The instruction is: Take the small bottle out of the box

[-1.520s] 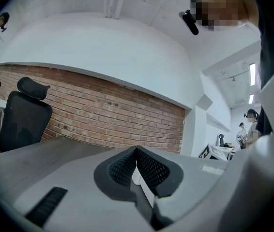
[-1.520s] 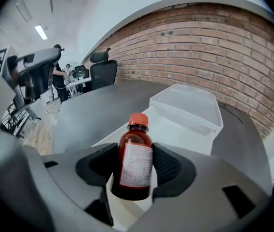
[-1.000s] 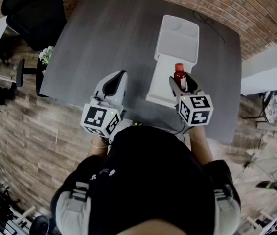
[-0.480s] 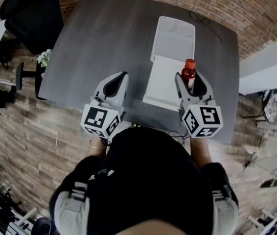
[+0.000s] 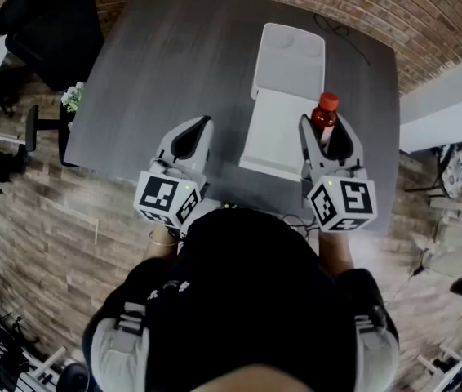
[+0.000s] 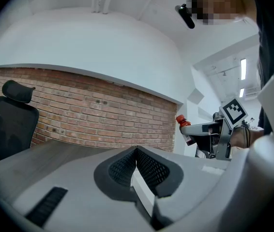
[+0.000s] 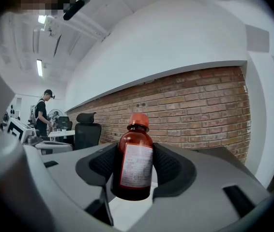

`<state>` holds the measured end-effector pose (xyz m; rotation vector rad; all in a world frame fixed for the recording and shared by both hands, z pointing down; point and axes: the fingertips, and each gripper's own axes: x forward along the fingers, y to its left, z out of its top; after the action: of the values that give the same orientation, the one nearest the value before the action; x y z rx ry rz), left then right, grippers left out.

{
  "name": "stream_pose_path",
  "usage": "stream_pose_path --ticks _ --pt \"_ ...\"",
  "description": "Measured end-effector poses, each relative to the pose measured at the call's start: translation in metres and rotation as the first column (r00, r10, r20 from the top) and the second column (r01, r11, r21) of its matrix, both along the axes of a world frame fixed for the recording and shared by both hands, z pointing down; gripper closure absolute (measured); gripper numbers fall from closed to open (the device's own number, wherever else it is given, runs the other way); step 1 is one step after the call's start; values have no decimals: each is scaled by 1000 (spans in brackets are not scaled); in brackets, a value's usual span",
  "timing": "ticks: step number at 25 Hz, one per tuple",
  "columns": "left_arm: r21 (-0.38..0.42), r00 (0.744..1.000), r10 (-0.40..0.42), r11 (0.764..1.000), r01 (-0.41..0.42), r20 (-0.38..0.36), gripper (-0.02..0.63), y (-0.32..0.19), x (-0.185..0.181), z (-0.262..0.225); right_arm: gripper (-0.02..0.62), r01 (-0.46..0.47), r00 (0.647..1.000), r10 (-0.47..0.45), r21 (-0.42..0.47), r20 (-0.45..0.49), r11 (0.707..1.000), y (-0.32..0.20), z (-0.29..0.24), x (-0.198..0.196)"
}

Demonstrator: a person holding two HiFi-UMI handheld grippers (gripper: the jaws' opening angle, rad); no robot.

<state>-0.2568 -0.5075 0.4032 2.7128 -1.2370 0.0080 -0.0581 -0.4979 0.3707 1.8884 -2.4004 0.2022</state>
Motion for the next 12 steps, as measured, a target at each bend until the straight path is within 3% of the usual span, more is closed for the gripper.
stream_pose_path --ticks 12 --pt "-3 1000 -1 1000 1 -5 603 3 -7 3 367 4 1000 -4 8 19 1000 5 -3 -8"
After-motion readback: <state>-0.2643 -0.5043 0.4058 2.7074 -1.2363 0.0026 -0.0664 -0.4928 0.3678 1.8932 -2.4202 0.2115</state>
